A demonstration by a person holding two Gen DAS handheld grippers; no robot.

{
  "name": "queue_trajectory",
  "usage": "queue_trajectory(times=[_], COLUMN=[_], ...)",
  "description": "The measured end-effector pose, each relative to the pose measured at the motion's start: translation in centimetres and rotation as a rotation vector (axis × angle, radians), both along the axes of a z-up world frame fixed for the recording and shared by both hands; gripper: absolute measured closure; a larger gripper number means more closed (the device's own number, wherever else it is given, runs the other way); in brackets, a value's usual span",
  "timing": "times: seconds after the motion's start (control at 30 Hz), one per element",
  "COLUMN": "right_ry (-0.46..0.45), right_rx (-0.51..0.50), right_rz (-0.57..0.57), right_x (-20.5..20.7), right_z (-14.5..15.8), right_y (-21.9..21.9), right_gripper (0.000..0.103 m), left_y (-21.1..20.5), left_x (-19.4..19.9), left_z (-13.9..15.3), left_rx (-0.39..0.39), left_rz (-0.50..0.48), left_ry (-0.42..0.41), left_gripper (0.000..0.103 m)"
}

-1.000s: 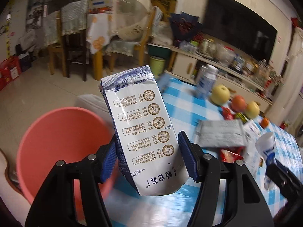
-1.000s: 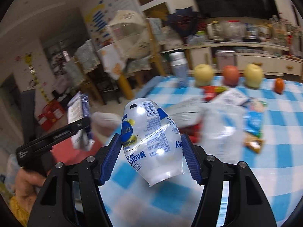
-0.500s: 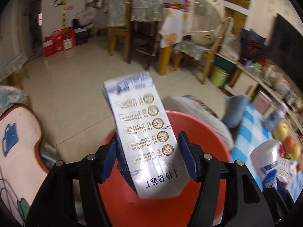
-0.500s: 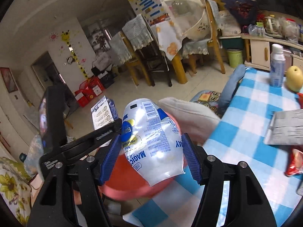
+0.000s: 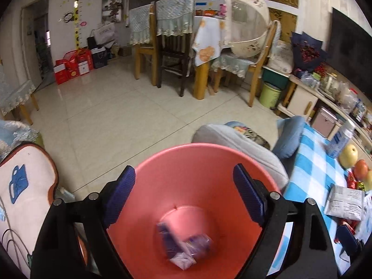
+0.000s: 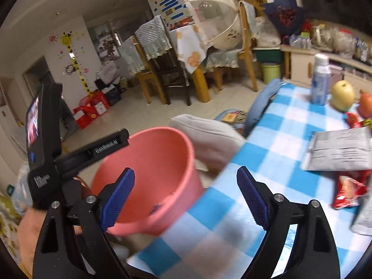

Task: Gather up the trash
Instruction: 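Carry both held items over the pink bucket and open both tools to drop them, then bring both tools back over the pile of packets on the table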

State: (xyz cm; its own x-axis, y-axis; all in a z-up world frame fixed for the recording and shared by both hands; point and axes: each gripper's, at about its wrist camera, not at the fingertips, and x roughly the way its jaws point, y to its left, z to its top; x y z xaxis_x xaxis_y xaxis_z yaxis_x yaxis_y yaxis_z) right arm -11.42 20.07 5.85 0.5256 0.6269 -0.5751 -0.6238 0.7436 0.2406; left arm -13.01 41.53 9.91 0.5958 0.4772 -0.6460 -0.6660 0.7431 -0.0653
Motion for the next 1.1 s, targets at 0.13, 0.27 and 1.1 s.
queue_trajectory(times=[0.13, 0.27, 1.1], right_ry=[-0.053, -0.079, -0.112], right_rx=[-0.054, -0.090, -0.147], right_rz=[-0.044, -0.083, -0.378], right_x=[-0.6, -0.6, 0.6], right_z=[-0.2, -0.6, -0.6], right_y=[-2.1, -4.1, -18.3], right_gripper=[0.014, 0.014, 0.013], left_y=[-2.3, -4.7, -20.3], left_x=[1.3, 2.5, 7.1], left_z=[0.1, 0.1, -0.4], left_rx=[0.019, 0.044, 0.199], left_rz=[-0.079, -0.160, -0.521], left_ry=[-0.018, -0.012, -0.060], left_gripper=[0.015, 0.015, 0.015])
